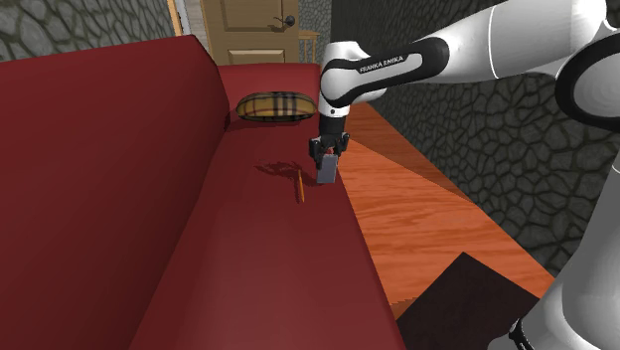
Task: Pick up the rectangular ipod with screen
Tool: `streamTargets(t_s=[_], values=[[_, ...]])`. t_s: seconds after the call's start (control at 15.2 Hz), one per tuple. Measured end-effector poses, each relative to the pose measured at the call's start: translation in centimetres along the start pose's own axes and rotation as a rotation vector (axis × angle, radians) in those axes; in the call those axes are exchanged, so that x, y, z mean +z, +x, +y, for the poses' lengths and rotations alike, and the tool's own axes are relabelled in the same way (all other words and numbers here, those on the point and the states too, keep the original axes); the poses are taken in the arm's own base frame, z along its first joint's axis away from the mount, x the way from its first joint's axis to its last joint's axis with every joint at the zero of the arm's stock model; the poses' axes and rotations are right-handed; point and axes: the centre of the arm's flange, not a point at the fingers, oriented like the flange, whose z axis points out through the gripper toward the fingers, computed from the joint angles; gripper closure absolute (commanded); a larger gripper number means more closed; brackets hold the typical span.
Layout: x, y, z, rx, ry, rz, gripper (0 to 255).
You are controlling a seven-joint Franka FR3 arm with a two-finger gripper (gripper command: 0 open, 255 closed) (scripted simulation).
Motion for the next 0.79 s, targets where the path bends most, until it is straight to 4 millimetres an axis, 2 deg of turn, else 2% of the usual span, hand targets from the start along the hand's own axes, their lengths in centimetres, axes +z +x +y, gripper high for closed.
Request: streamTargets(t_s=[0.79], values=[[-6.0, 0.1, -0.3, 0.000, 0.000, 0.000, 255]])
